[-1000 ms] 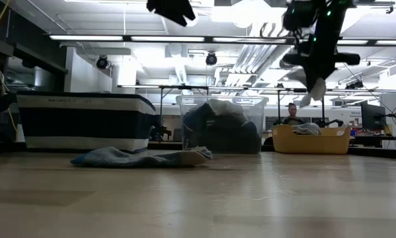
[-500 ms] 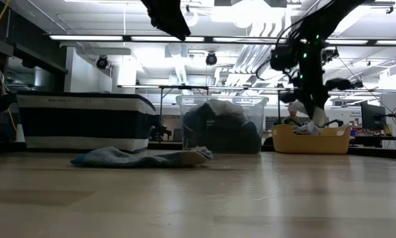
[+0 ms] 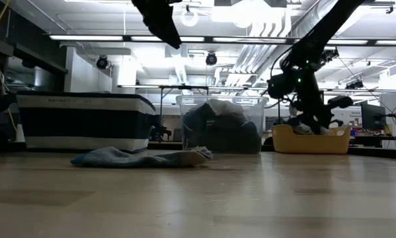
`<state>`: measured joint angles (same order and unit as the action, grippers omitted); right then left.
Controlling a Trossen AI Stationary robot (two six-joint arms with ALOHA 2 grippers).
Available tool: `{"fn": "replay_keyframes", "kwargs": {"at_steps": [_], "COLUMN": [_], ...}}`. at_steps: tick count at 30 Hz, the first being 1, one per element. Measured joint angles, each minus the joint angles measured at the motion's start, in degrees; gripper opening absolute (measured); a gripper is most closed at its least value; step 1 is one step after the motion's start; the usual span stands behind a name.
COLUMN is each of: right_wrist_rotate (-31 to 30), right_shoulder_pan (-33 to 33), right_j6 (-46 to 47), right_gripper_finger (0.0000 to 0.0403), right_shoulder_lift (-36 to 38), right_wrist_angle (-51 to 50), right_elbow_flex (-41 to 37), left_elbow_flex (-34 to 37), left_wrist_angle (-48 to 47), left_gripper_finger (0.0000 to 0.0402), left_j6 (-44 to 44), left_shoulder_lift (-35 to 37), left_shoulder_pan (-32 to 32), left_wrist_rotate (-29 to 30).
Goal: Pick & Place Cloths
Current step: Put the white sock into the yellow bin, then put the dark gray sock into the yellow bin
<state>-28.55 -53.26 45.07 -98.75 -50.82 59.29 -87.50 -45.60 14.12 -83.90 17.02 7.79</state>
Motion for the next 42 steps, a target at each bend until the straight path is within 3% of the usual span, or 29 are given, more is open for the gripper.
{"fn": "replay_keyframes", "kwargs": {"at_steps": [5, 12, 19, 25, 30, 36, 42], "right_wrist_rotate": [0.4, 1.6, 1.6, 1.5, 1.7, 4.2, 11.0], "right_shoulder_pan": [-0.5, -0.5, -0.5, -0.5, -0.5, -0.5, 1.7], "right_j6": [0.4, 1.8, 3.2, 2.9, 0.1, -1.8, -3.1], "right_gripper_finger": [0.0035, 0.0080, 0.0164, 0.0254, 0.0306, 0.0324, 0.0325], "right_shoulder_lift": [-2.7, -3.3, -2.1, 3.0, 7.8, 13.4, 20.0], "right_wrist_angle": [-0.6, -2.3, -5.7, -5.0, -3.7, -3.3, -2.8], "right_elbow_flex": [0.0, 0.0, 0.0, 0.0, 0.0, 0.0, 0.0], "left_elbow_flex": [0.0, 0.0, 0.0, 0.0, 0.0, 0.0, 0.0], "left_wrist_angle": [-1.2, -1.5, -1.4, -1.3, -1.2, -1.5, -5.9], "left_gripper_finger": [0.0287, 0.0287, 0.0287, 0.0287, 0.0287, 0.0287, 0.0287], "left_j6": [2.2, 3.6, 3.6, 3.6, 2.9, -0.4, -3.0], "left_shoulder_lift": [0.0, 0.0, 0.0, 0.0, 0.0, 0.0, 0.0], "left_shoulder_pan": [0.0, 0.0, 0.0, 0.0, 0.0, 0.0, -0.2], "left_wrist_rotate": [0.0, 0.0, 0.0, 0.0, 0.0, 0.0, -1.3]}}
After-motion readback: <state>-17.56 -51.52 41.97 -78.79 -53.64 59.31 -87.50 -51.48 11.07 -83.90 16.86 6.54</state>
